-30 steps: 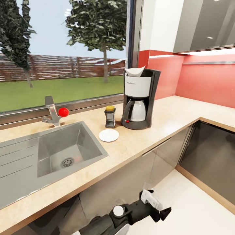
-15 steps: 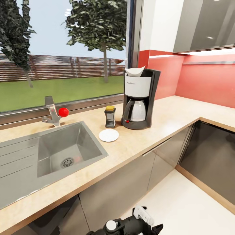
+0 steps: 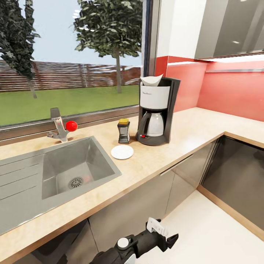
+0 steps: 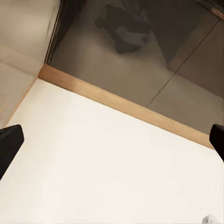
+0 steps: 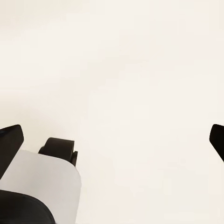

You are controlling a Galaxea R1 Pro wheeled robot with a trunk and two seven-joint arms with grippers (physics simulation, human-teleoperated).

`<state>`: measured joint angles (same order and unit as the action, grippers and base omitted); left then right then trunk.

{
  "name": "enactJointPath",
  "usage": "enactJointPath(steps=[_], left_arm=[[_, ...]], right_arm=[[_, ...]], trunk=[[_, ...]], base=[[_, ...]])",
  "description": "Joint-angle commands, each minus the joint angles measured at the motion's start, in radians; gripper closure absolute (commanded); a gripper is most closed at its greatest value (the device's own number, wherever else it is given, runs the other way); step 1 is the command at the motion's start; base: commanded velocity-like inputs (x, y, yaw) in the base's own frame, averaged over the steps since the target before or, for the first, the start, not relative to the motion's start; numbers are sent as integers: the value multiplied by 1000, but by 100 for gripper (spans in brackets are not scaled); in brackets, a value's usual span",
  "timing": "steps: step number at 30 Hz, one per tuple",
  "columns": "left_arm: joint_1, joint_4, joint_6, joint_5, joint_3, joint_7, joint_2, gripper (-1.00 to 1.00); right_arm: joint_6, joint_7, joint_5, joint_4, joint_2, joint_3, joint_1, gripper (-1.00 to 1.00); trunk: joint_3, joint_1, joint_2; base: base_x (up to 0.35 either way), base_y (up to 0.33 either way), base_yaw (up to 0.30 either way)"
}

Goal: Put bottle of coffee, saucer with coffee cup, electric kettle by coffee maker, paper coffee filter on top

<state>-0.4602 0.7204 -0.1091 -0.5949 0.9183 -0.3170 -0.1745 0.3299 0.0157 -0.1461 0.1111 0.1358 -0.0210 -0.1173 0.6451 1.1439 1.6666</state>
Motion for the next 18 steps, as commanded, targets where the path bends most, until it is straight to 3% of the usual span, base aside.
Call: enactJointPath(steps=[1,14,18], left_arm=[[-1,-2,-4,-8,2,-2,0,-100],[-2,-4,-4,-8,2,-1,0,-100],[-2,-5,-4,-8,2,-1,0,-100]], right_arm=[[3,2,-3,-1,0,-2,-1,-100],[3,2,-3,-1,-1,-2,-1,-100],[3,1,-3,-1,-1,-2,-1,-100]], trunk=[[1,0,0],[1,0,0],[1,0,0]], base=[[-69,-7,0],[-243,-119,1],[-248,-141,128]])
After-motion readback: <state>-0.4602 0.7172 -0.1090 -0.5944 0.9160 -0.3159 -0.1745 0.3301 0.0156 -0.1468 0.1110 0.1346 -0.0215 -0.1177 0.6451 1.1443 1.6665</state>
